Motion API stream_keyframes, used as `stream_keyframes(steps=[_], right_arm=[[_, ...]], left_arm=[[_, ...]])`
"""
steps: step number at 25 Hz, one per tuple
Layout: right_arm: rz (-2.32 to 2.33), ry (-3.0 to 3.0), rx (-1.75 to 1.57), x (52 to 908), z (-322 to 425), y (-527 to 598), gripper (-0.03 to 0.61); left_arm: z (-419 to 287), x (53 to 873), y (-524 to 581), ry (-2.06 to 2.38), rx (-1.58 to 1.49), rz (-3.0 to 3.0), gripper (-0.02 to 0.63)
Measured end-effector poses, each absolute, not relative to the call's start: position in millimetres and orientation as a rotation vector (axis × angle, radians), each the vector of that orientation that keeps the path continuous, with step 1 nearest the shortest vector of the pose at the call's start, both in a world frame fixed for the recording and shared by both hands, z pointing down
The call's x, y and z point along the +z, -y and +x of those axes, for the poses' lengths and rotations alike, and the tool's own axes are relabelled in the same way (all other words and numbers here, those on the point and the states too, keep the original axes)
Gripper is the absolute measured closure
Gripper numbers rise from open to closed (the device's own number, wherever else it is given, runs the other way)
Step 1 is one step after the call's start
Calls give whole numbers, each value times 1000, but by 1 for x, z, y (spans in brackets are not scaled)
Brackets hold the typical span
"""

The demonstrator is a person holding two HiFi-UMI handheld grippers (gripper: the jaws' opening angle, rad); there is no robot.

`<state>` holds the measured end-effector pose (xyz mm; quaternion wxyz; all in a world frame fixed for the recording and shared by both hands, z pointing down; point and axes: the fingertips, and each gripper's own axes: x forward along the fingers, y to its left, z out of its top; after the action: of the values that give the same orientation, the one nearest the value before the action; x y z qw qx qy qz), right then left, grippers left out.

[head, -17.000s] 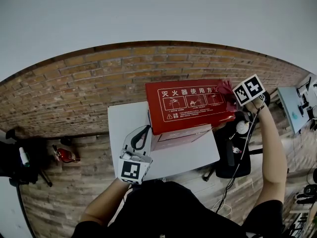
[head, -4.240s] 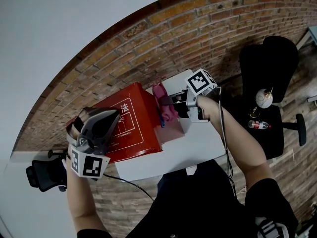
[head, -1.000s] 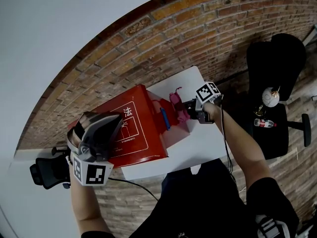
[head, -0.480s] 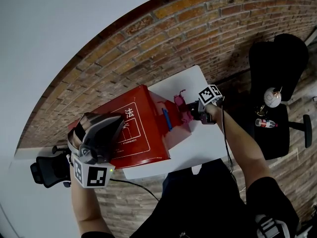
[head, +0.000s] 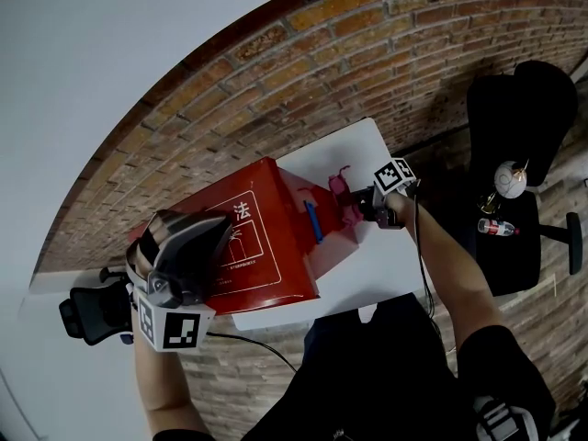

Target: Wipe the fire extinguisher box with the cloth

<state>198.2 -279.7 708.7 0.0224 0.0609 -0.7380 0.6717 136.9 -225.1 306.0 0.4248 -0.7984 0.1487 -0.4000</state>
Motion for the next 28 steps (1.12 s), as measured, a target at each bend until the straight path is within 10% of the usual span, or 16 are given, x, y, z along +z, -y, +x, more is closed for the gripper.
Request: stream_keyframes(steps=[28], right_arm=[[280, 2231, 2048, 779, 199, 276, 479]], left_arm=[[141, 306, 225, -361, -996, -2001, 583]])
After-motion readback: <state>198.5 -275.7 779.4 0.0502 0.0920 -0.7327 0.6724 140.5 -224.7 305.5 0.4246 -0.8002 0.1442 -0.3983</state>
